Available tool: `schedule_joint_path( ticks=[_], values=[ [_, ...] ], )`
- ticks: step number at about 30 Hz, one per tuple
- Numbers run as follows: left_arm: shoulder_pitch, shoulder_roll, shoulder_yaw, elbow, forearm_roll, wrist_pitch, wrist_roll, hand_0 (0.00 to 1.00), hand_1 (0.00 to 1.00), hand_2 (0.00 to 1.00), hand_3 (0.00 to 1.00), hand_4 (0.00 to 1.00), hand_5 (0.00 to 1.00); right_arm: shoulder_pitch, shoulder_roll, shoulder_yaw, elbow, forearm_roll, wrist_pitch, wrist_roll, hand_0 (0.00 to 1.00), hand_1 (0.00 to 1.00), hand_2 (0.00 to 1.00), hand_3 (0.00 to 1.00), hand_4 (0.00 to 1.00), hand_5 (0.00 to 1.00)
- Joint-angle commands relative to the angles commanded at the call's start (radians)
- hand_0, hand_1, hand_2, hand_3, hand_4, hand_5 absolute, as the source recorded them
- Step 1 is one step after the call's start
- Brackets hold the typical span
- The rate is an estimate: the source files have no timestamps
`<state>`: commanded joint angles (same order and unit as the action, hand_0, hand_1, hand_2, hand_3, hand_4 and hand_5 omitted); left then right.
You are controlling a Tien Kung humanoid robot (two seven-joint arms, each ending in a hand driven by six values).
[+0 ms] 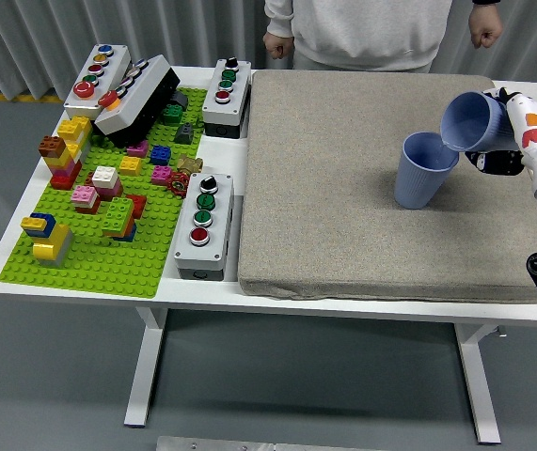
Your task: Pick cup pour cup place
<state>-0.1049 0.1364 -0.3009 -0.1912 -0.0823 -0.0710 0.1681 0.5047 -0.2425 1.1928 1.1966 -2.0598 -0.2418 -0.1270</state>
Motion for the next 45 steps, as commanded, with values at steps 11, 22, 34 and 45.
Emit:
schedule_joint_path(
  ticks=[11, 22, 34, 45],
  values=[
    [-0.002, 0.0, 0.002, 0.0, -0.004, 0.0, -0.001, 0.875, 0.844, 0.924, 0.808, 0.643, 0.875, 0.008, -0.018, -0.021, -0.007, 0.012, -0.004, 0.018, 0.75, 0.63, 0.531, 0.597, 0.789, 0.132],
    [-0.003, 0.001, 0.002, 0.0, -0.004, 0.0, -0.002, 0.874, 0.844, 0.924, 0.808, 0.643, 0.874, 0.019, -0.041, -0.053, -0.003, 0.014, -0.006, 0.014, 0.758, 0.631, 0.53, 0.594, 0.788, 0.131],
    [-0.005, 0.002, 0.001, 0.0, -0.005, 0.001, -0.002, 0.874, 0.844, 0.924, 0.808, 0.642, 0.875, 0.038, -0.069, -0.09, -0.004, 0.018, -0.006, 0.014, 0.76, 0.631, 0.53, 0.592, 0.783, 0.123],
    [-0.002, 0.002, 0.0, 0.0, -0.003, 0.001, -0.001, 0.874, 0.844, 0.924, 0.808, 0.643, 0.876, 0.051, -0.096, -0.14, 0.009, 0.015, -0.002, 0.009, 0.76, 0.632, 0.53, 0.591, 0.782, 0.121]
  ],
)
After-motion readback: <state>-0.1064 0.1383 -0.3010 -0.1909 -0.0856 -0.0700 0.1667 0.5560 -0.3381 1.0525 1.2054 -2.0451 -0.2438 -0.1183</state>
